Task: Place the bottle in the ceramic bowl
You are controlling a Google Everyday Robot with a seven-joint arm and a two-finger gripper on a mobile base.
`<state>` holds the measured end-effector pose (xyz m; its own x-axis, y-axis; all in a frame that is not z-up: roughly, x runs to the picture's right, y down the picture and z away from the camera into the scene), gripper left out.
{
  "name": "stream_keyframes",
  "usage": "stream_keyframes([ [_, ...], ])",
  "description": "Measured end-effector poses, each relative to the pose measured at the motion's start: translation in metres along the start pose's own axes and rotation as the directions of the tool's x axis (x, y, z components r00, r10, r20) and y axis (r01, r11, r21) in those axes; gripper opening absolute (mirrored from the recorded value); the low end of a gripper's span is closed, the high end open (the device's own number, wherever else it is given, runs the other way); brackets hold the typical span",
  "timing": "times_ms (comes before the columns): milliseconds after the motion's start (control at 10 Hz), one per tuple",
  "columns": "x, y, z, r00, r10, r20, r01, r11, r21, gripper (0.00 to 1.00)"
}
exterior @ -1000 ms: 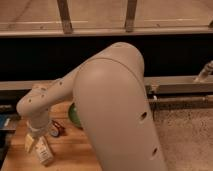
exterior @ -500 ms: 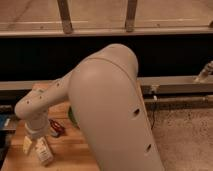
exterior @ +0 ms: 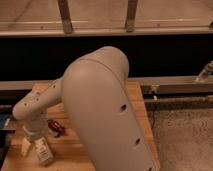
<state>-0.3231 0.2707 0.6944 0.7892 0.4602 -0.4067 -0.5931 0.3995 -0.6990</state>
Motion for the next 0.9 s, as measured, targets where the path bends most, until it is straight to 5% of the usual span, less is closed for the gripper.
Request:
stream_keyframes([
  [900,-0.007,0.006,0.047,0.993,0.043,-0.108,-0.042,0.999,0.016,0.78],
])
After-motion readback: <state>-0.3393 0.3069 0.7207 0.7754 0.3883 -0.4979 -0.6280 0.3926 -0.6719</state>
